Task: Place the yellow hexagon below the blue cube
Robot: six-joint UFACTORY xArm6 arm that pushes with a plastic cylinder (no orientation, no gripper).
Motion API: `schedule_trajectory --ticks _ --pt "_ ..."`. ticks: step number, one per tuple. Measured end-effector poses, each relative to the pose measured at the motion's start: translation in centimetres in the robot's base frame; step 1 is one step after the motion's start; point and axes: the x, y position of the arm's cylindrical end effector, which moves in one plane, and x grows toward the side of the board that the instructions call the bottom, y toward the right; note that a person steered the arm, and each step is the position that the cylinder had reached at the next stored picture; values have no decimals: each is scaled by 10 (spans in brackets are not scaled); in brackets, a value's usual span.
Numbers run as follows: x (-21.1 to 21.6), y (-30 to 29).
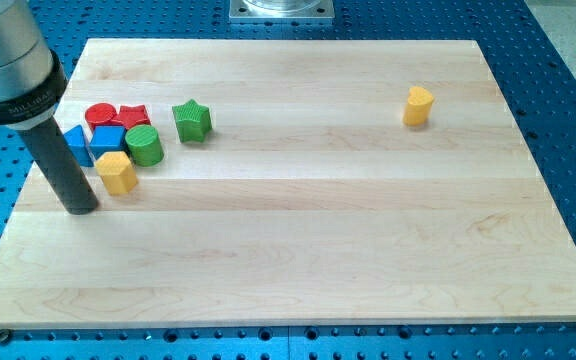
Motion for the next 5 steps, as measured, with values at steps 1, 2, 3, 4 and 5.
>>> schedule_trajectory --ticks 1,2,3,4,5 --pt "21 50" --pt "-2 81" --pt "-12 61" --pt "-13 46" --pt "-16 33"
